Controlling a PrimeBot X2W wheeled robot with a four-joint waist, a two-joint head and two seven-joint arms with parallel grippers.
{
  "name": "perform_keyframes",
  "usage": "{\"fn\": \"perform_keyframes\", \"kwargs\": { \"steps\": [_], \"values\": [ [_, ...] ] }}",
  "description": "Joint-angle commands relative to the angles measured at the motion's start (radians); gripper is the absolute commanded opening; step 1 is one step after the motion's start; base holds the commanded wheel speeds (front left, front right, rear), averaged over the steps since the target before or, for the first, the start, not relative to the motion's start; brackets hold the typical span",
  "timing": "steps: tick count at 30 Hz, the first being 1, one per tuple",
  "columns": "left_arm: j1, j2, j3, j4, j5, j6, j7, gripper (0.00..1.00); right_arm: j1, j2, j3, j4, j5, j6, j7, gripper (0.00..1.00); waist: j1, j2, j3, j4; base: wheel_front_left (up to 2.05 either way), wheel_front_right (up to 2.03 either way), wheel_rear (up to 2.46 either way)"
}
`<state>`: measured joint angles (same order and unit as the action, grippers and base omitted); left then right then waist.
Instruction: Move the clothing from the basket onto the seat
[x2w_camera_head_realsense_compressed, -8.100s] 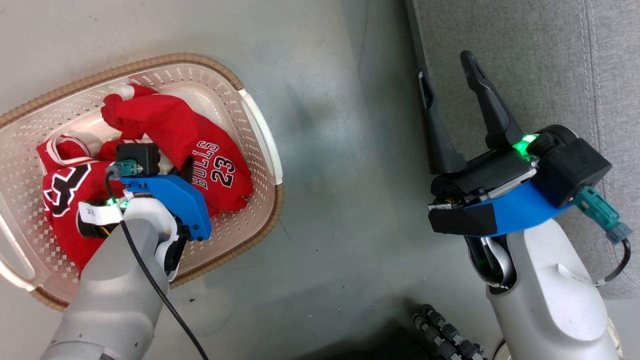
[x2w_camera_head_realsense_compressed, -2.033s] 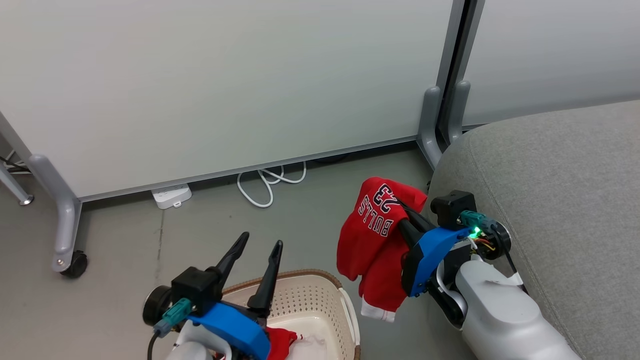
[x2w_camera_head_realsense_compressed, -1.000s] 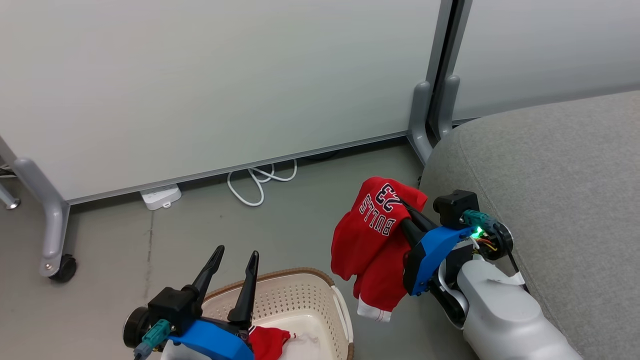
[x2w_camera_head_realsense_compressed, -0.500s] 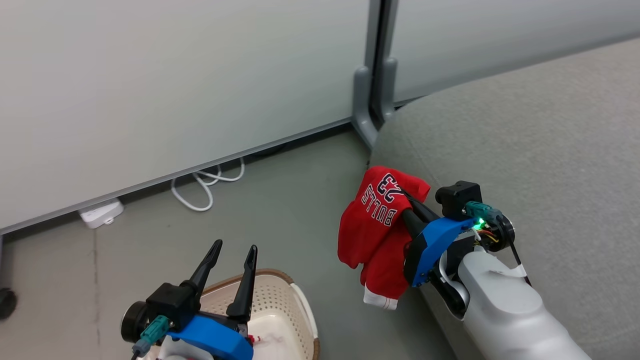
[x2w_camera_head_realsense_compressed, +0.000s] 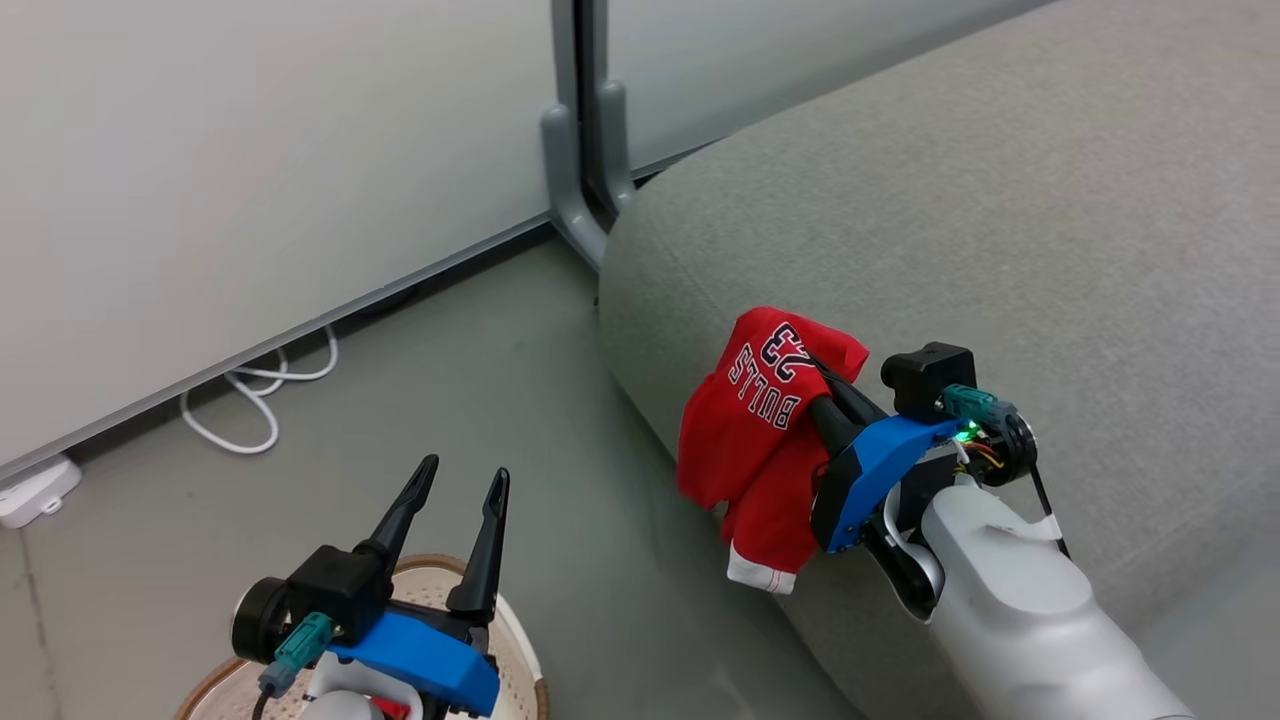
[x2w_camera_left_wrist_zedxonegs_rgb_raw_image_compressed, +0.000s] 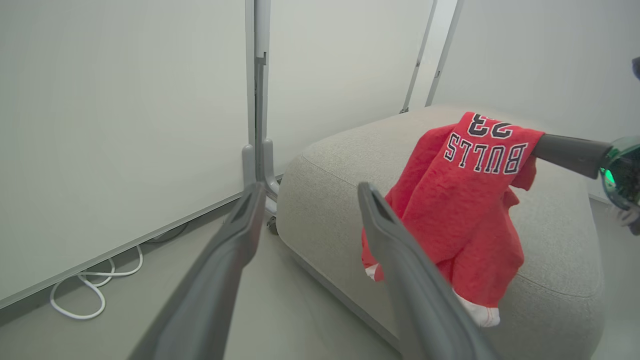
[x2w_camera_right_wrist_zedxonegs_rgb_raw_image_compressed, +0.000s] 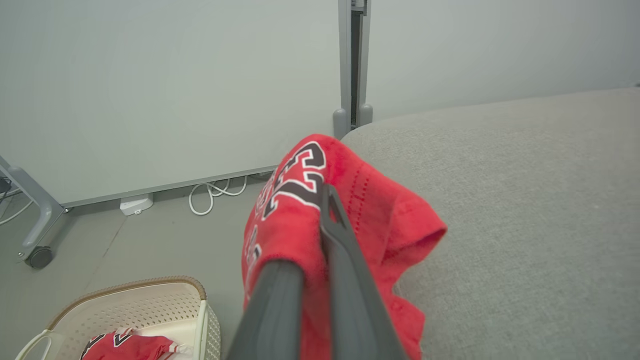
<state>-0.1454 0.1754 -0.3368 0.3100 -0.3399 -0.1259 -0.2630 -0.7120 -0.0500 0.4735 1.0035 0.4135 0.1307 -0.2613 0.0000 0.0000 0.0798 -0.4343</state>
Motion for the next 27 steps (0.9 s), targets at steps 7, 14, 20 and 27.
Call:
{"fn": "perform_keyframes", "kwargs": {
  "steps": [7, 14, 20, 27],
  "values": [
    [-0.021, 0.008, -0.012, -0.005, 0.005, -0.005, -0.003, 1.00, 0.014, -0.001, -0.026, -0.006, -0.016, 0.000, -0.005, 0.00, 0.0000, 0.0000, 0.010, -0.085, 0.00, 0.00, 0.00],
    [-0.045, 0.017, -0.047, 0.007, -0.009, -0.005, -0.003, 1.00, 0.027, -0.001, -0.079, -0.016, -0.043, 0.000, -0.006, 0.00, 0.0000, 0.0000, 0.017, -0.094, 0.00, 0.00, 0.00],
    [-0.057, 0.025, -0.057, 0.010, -0.013, -0.005, -0.003, 1.00, 0.034, -0.001, -0.091, -0.019, -0.039, 0.000, -0.006, 0.00, 0.0000, 0.0000, 0.028, -0.095, 0.00, 0.00, 0.00],
    [-0.079, 0.045, -0.055, -0.028, 0.002, -0.005, -0.003, 1.00, -0.144, -0.001, -0.183, 0.050, -0.012, 0.000, 0.008, 0.00, 0.0000, 0.0000, 0.105, -0.083, 0.00, 0.00, 0.00]
  ]
}}
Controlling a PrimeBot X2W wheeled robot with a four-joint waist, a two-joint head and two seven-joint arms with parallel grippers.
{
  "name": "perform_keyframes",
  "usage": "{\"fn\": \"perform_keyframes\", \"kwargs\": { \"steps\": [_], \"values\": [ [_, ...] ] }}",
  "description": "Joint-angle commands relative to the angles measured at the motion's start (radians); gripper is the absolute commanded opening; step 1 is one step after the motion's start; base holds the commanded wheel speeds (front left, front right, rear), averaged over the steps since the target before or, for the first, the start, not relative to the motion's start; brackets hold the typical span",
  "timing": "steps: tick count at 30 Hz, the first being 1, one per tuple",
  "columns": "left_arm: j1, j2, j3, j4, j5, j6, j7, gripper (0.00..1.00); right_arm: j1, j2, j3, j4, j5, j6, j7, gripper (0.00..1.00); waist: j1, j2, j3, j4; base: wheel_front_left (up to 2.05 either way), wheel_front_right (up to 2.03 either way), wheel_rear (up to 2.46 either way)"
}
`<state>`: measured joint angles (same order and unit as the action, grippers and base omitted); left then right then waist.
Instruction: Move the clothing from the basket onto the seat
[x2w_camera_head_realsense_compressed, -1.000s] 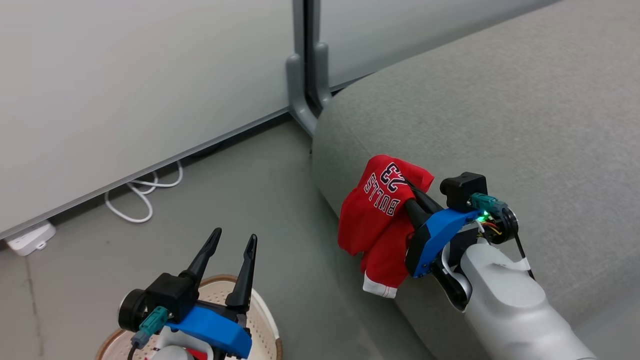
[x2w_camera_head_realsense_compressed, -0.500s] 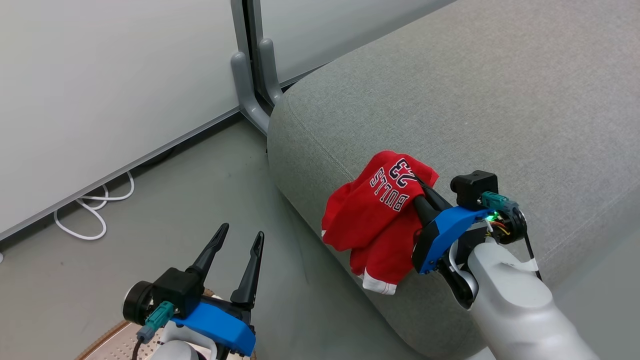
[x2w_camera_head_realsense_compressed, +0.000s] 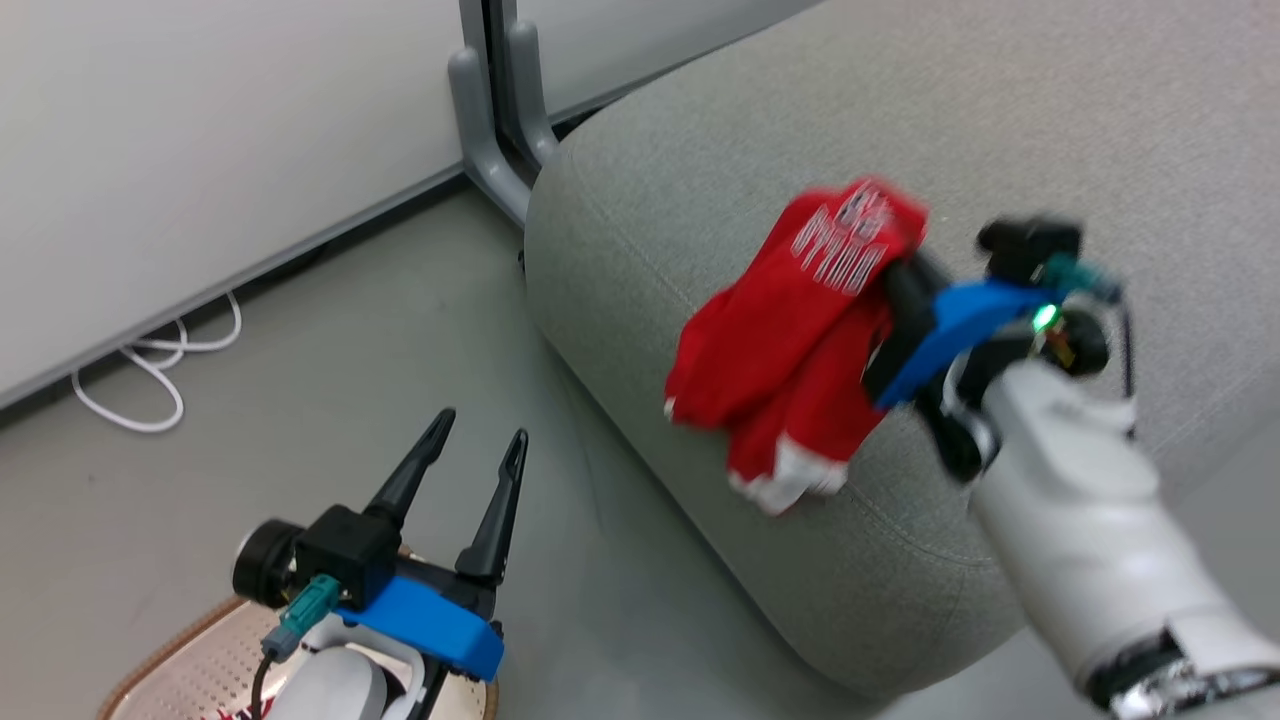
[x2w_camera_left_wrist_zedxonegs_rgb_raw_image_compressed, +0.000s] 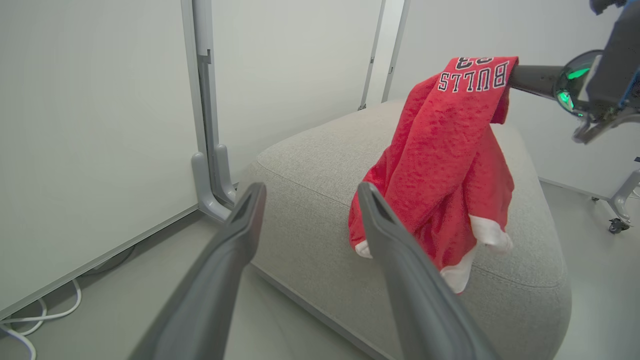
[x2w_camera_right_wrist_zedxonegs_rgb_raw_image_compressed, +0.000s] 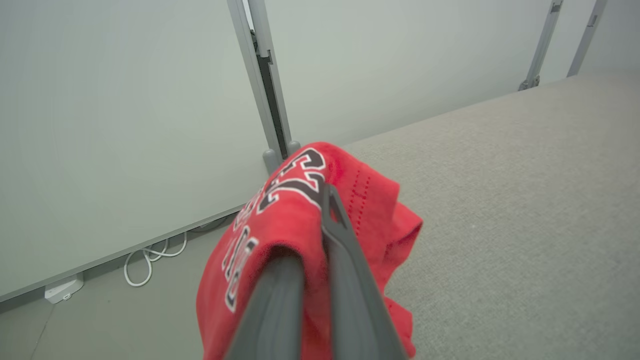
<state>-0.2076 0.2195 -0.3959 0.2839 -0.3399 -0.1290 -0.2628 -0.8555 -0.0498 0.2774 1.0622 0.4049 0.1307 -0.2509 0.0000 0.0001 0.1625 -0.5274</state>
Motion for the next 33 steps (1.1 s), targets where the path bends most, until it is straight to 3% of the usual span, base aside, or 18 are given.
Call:
{"fn": "perform_keyframes", "kwargs": {
  "steps": [1, 4, 7, 8, 14, 16, 20, 29, 30, 31, 32, 33],
  "values": [
    [-0.035, 0.020, -0.008, -0.018, 0.010, -0.002, -0.003, 1.00, -0.088, -0.002, -0.062, 0.032, -0.021, 0.000, -0.005, 0.00, 0.0000, -0.0001, 0.068, 0.031, 0.00, 0.00, 0.00],
    [-0.065, 0.036, -0.024, -0.035, 0.017, -0.002, 0.001, 1.00, -0.179, -0.032, -0.137, 0.066, -0.046, 0.000, -0.008, 0.00, 0.0000, -0.0001, 0.120, 0.060, 0.00, 0.00, 0.00],
    [-0.128, 0.064, -0.053, -0.076, 0.022, -0.002, 0.015, 1.00, -0.332, -0.136, -0.263, 0.120, -0.114, 0.000, -0.011, 0.00, 0.0000, -0.0001, 0.229, 0.121, 0.00, 0.00, 0.00],
    [-0.128, 0.064, -0.053, -0.076, 0.022, -0.002, 0.015, 1.00, -0.332, -0.136, -0.263, 0.120, -0.114, 0.000, -0.011, 0.00, 0.0000, -0.0001, 0.229, 0.121, 0.00, 0.00, 0.00],
    [-0.226, 0.102, -0.094, -0.156, 0.037, -0.002, 0.031, 1.00, -0.478, -0.326, -0.458, 0.146, -0.198, 0.000, -0.015, 0.00, 0.0000, -0.0001, 0.404, 0.226, 0.00, 0.00, 0.00],
    [-0.254, 0.110, -0.088, -0.183, 0.044, -0.001, 0.030, 1.00, -0.494, -0.362, -0.523, 0.137, -0.224, 0.000, -0.015, 0.00, 0.0000, -0.0001, 0.461, 0.253, 0.00, 0.00, 0.00],
    [-0.285, 0.119, -0.096, -0.225, 0.061, 0.001, 0.024, 1.00, -0.424, -0.381, -0.691, 0.110, -0.269, 0.000, -0.015, 0.00, 0.0000, -0.0001, 0.549, 0.299, 0.00, 0.00, 0.00],
    [-0.300, 0.123, -0.105, -0.231, 0.068, 0.004, 0.012, 1.00, -0.318, -0.301, -0.896, 0.047, -0.392, 0.000, -0.015, 0.00, 0.0000, -0.0001, 0.575, 0.328, 0.00, 0.00, 0.00],
    [-0.300, 0.121, -0.104, -0.229, 0.067, 0.004, 0.009, 1.00, -0.312, -0.291, -0.908, 0.039, -0.408, 0.000, -0.016, 0.16, 0.0000, -0.0001, 0.571, 0.329, 0.00, 0.00, 0.00],
    [-0.300, 0.120, -0.104, -0.225, 0.066, 0.005, 0.008, 1.00, -0.307, -0.285, -0.918, 0.031, -0.424, 0.000, -0.016, 0.43, 0.0000, -0.0001, 0.567, 0.329, 0.00, 0.00, 0.00],
    [-0.299, 0.117, -0.104, -0.222, 0.064, 0.005, 0.006, 1.00, -0.302, -0.277, -0.928, 0.025, -0.440, 0.000, -0.016, 0.99, 0.0000, -0.0001, 0.561, 0.329, 0.00, 0.00, 0.00],
    [-0.298, 0.115, -0.104, -0.218, 0.062, 0.005, 0.004, 1.00, -0.299, -0.268, -0.937, 0.021, -0.456, 0.000, -0.015, 1.00, 0.0000, -0.0001, 0.555, 0.328, 0.00, 0.00, 0.00]
  ]
}}
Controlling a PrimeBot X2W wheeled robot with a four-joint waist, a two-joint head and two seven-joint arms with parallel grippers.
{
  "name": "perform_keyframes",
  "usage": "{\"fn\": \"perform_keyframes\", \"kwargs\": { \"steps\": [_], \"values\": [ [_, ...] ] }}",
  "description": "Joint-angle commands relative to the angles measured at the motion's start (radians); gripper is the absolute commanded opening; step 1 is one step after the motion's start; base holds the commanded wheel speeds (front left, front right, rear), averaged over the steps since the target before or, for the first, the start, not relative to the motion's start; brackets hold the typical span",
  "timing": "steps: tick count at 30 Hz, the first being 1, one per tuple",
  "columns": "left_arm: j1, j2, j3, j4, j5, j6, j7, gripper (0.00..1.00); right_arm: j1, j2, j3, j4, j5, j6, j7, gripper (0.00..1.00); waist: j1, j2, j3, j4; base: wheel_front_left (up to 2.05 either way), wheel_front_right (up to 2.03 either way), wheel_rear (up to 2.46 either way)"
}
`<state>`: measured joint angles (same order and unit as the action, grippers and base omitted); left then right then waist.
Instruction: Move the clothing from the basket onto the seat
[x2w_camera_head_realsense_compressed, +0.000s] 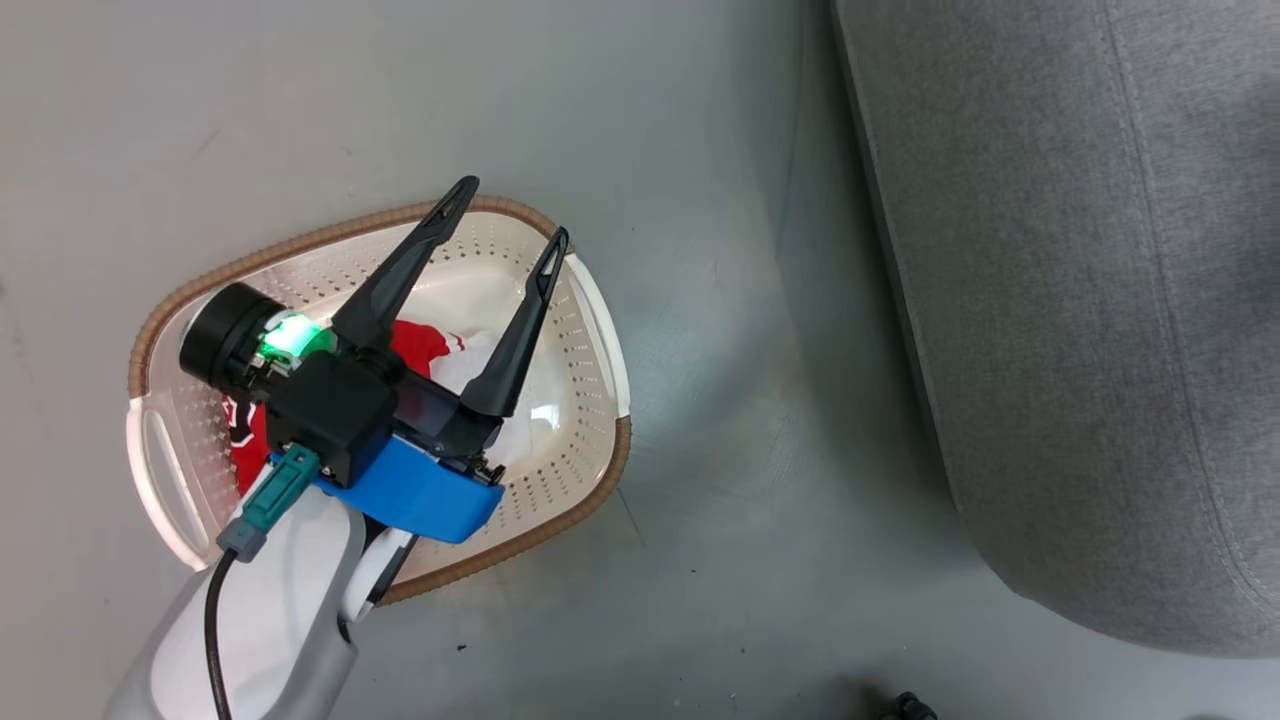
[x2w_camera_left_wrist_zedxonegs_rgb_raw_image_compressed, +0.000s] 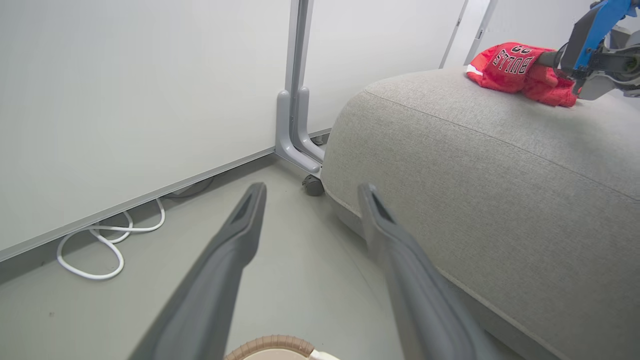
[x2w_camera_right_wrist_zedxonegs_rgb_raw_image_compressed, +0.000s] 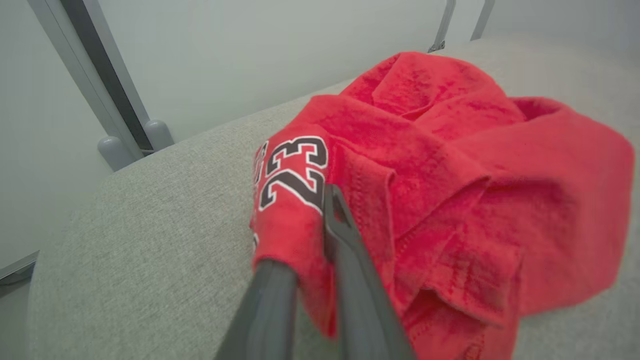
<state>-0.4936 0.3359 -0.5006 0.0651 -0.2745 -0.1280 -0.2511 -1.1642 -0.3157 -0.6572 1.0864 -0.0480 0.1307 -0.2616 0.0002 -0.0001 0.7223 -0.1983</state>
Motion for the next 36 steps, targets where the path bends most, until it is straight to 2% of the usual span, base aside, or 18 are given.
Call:
{"fn": "perform_keyframes", "kwargs": {
  "steps": [1, 10, 19, 27, 36],
  "values": [
    [-0.010, -0.005, 0.000, 0.006, -0.006, 0.004, -0.007, 1.00, 0.015, 0.008, -0.008, -0.008, -0.019, 0.000, -0.005, 1.00, -0.0002, 0.0001, -0.013, -0.001, 0.00, 0.00, 0.00],
    [0.041, -0.045, 0.000, 0.065, -0.033, 0.002, -0.015, 1.00, 0.083, 0.050, -0.031, -0.021, -0.138, 0.000, 0.007, 1.00, -0.0002, 0.0001, -0.156, -0.002, 0.00, 0.00, 0.00],
    [0.174, -0.115, 0.063, 0.123, -0.064, 0.000, -0.015, 1.00, 0.205, 0.110, 0.070, -0.028, -0.210, 0.000, 0.003, 1.00, -0.0002, 0.0001, -0.396, 0.001, 0.00, 0.00, 0.00],
    [0.310, -0.166, 0.160, 0.164, -0.067, -0.002, -0.015, 1.00, 0.372, 0.197, 0.227, -0.097, -0.148, 0.000, -0.004, 1.00, -0.0002, 0.0001, -0.576, 0.032, 0.00, 0.00, 0.00],
    [0.402, -0.201, 0.271, 0.204, -0.050, -0.002, -0.014, 1.00, 0.660, 0.249, 0.464, -0.343, -0.009, 0.000, -0.001, 1.00, -0.0002, 0.0001, -0.675, 0.114, 0.00, 0.00, 0.00]
  ]
}}
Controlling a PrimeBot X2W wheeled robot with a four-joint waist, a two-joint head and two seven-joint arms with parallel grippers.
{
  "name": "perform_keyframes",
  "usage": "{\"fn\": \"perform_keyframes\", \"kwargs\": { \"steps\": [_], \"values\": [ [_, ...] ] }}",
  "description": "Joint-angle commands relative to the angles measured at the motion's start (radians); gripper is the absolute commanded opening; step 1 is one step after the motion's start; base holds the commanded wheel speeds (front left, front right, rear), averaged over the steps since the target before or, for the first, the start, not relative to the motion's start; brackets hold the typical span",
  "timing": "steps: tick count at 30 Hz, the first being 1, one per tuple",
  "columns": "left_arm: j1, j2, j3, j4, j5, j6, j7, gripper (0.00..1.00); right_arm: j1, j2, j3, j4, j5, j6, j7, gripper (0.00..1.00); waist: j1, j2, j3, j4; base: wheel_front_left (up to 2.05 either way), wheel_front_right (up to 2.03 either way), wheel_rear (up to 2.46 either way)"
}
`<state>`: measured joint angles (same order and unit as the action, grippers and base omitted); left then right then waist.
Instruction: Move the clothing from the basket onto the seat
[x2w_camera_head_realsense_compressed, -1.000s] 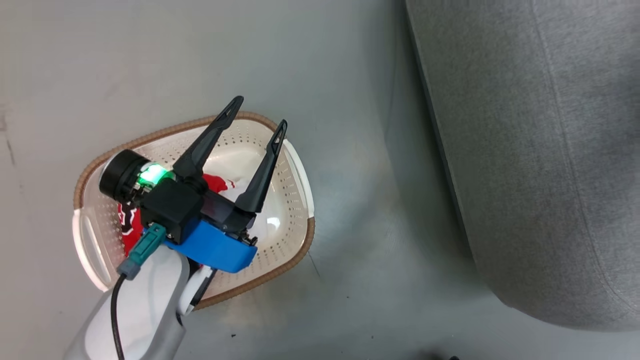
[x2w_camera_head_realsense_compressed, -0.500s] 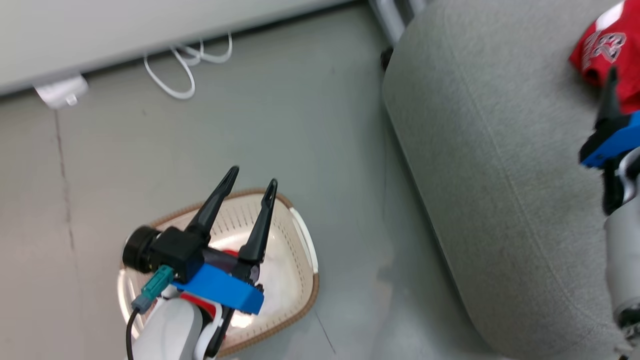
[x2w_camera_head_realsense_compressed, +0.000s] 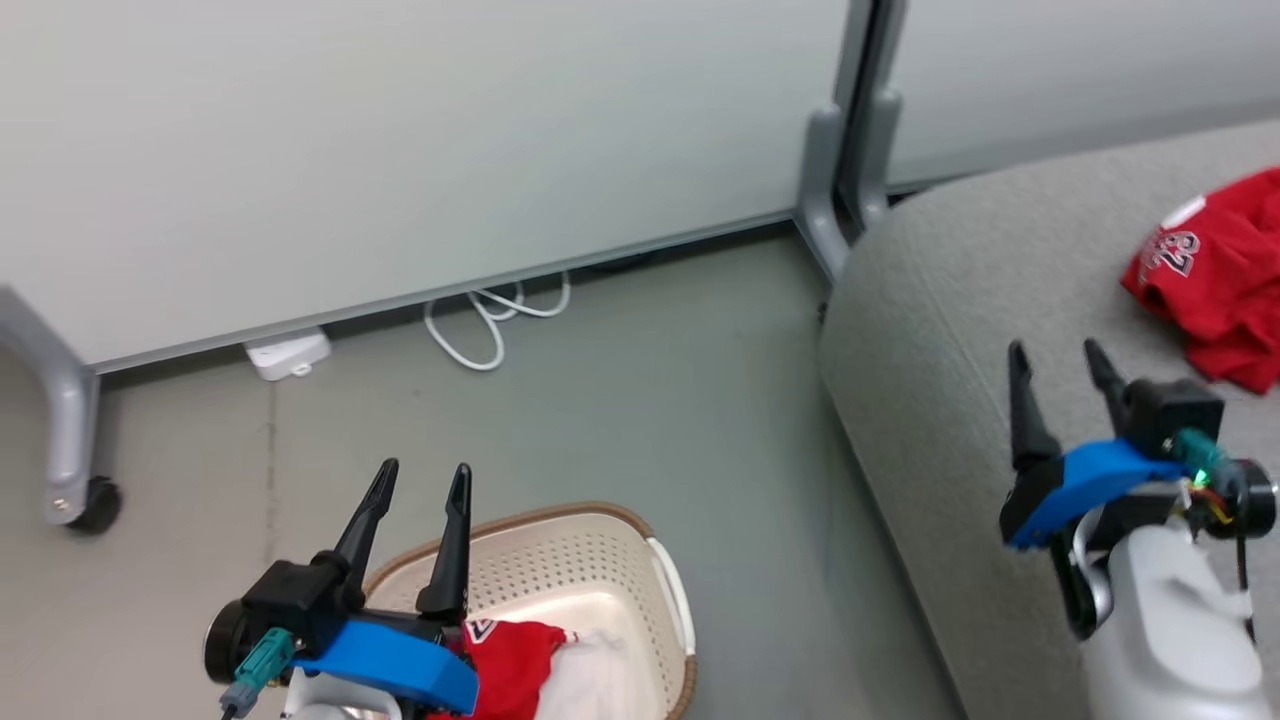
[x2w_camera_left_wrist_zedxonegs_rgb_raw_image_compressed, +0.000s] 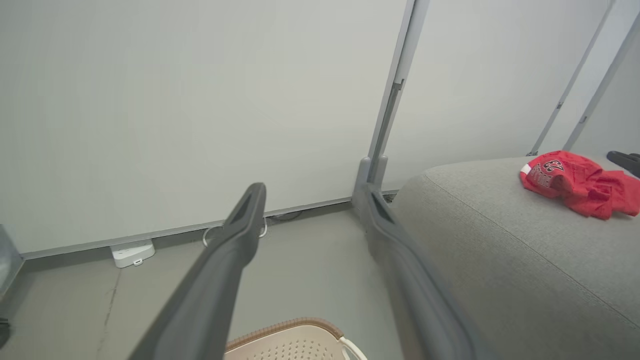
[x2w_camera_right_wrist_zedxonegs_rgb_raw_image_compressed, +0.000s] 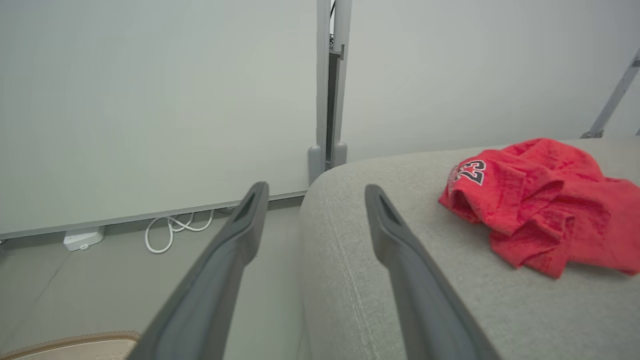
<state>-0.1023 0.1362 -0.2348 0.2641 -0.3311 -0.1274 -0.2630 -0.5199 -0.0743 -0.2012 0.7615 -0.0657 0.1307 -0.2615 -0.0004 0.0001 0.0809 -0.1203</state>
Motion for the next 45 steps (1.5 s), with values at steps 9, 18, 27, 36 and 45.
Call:
{"fn": "perform_keyframes", "kwargs": {
  "steps": [9, 18, 27, 36, 45],
  "values": [
    [0.061, -0.005, 0.087, 0.047, 0.002, -0.003, -0.003, 1.00, 0.265, 0.023, 0.131, -0.340, 0.086, 0.000, 0.103, 1.00, 0.0004, -0.0001, -0.084, 0.100, 0.00, 0.00, 0.00],
    [0.084, 0.011, 0.134, 0.064, 0.010, -0.004, -0.003, 1.00, 0.391, 0.023, 0.180, -0.540, 0.146, 0.000, 0.188, 1.00, 0.0004, -0.0001, -0.095, 0.135, 0.00, 0.00, 0.00],
    [0.095, 0.008, 0.146, 0.054, 0.017, -0.004, -0.003, 1.00, 0.438, 0.024, 0.168, -0.611, 0.178, 0.000, 0.224, 1.00, 0.0004, -0.0001, -0.089, 0.156, 0.00, 0.00, 0.00],
    [0.096, 0.003, 0.138, 0.054, 0.018, -0.004, -0.003, 1.00, 0.445, 0.024, 0.163, -0.623, 0.192, 0.000, 0.238, 1.00, 0.0004, -0.0001, -0.086, 0.152, 0.00, 0.00, 0.00],
    [0.080, 0.003, 0.124, 0.049, 0.011, -0.004, -0.003, 1.00, 0.430, 0.024, 0.170, -0.627, 0.201, 0.000, 0.238, 1.00, 0.0004, -0.0001, -0.060, 0.143, 0.00, 0.00, 0.00]
  ]
}}
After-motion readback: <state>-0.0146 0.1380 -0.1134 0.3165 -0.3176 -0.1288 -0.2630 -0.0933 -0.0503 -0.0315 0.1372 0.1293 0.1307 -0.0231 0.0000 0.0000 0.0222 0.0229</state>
